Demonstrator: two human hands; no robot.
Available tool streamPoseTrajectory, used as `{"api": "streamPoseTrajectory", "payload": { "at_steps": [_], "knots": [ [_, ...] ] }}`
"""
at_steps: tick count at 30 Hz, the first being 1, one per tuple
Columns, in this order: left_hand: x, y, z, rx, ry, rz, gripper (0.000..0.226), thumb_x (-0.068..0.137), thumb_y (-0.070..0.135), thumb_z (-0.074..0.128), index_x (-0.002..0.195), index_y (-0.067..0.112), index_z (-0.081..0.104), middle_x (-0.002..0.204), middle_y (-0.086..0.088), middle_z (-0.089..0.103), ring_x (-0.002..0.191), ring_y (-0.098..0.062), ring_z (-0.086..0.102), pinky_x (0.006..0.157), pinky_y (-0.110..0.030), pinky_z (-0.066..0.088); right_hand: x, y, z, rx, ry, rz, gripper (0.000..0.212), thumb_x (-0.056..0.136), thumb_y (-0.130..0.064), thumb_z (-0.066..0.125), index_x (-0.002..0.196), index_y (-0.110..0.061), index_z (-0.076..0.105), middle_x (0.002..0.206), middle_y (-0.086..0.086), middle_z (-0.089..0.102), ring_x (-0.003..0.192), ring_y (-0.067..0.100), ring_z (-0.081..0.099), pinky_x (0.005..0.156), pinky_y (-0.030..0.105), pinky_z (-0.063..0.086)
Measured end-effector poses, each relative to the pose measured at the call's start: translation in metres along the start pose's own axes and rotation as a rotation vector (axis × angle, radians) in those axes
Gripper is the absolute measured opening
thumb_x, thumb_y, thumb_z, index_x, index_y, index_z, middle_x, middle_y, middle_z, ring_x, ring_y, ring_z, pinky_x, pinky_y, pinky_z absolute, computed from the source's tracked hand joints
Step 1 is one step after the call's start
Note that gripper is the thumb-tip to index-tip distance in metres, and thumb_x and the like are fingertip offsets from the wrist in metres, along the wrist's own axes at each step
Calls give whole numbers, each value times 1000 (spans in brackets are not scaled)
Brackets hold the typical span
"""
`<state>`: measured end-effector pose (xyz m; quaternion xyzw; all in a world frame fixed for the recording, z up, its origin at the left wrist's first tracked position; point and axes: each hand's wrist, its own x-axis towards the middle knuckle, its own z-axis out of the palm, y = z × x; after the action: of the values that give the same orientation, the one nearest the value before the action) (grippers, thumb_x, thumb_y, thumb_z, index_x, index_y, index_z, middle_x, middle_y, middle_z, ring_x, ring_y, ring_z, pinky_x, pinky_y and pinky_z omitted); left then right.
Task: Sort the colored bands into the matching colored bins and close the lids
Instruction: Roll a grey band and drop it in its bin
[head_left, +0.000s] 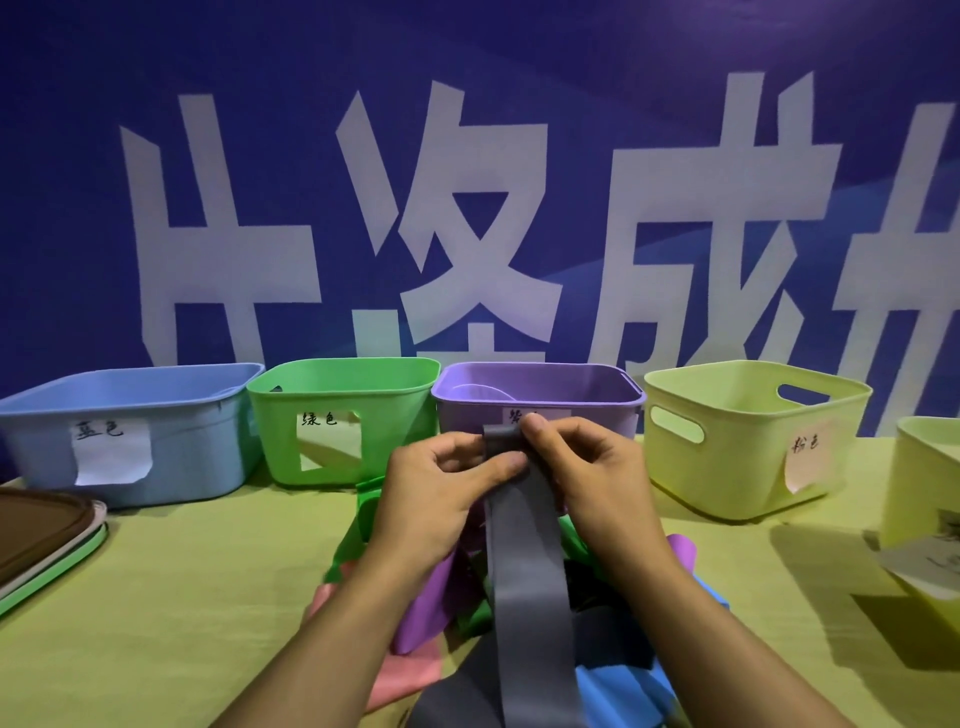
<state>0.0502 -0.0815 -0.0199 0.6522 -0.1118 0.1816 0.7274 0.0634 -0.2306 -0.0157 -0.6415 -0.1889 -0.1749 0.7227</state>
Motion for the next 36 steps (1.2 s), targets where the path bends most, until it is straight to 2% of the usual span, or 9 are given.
{"api": "streamPoseTrajectory", "payload": {
  "at_steps": [4,8,14,17,20,24,28,32,36],
  "knots": [
    [-1,2,0,-95,-25,-48,35,66,17,84,100,8,80,98,-14,79,99,-32,75,92,-42,59,2,2,-1,13,-12,-2,12,89,-26,74,92,-16,80,83,-1,78,73,4,68,58,14,48],
    [-1,3,1,-148,-33,-63,37,67,14,83,104,6,79,101,-15,79,99,-31,75,94,-41,58,2,3,-3,-10,-30,-3,11,91,-20,73,99,-16,79,93,-1,79,84,7,72,65,16,51],
    [-1,4,2,-147,-20,-43,37,68,21,84,102,8,80,100,-15,79,95,-26,75,85,-32,60,0,3,-4,-7,-79,-14,21,89,-20,73,110,-15,77,104,3,79,102,21,74,92,41,59],
    [0,4,1,-119,50,-38,34,65,37,83,91,16,83,95,-11,80,89,-25,77,81,-32,58,-1,3,-4,-37,-97,-23,21,91,-13,73,111,-17,77,104,0,79,102,17,74,91,36,60],
    [2,1,-1,-78,85,-12,27,65,39,82,88,24,84,93,-9,80,90,-25,77,90,-38,58,-3,1,-3,-30,-114,-8,24,91,-10,73,113,-18,77,103,-2,79,101,13,74,88,29,60],
    [2,1,-1,-83,74,6,17,73,25,81,87,17,83,94,-9,80,89,-21,76,87,-33,58,-2,1,-1,-14,-88,78,25,89,-33,73,112,-23,77,101,-2,79,94,18,73,74,27,57],
    [-2,-2,5,-46,8,21,17,82,2,78,92,16,80,92,-5,81,83,-10,75,77,-20,56,0,-4,1,17,47,177,53,76,-64,64,90,-15,78,63,2,62,57,9,51,52,20,42],
    [-2,-4,6,-13,-31,53,25,80,1,80,93,21,80,96,-3,81,91,-12,76,83,-22,56,3,-1,-5,-131,86,230,76,73,-78,60,77,-3,68,60,7,57,53,11,48,54,24,42],
    [-1,-2,4,-71,-35,86,25,79,-4,78,95,14,79,99,-7,80,93,-15,76,85,-23,57,0,-3,-4,-185,46,267,68,78,-76,60,57,-12,65,56,11,54,55,17,48,58,29,37]
  ]
}}
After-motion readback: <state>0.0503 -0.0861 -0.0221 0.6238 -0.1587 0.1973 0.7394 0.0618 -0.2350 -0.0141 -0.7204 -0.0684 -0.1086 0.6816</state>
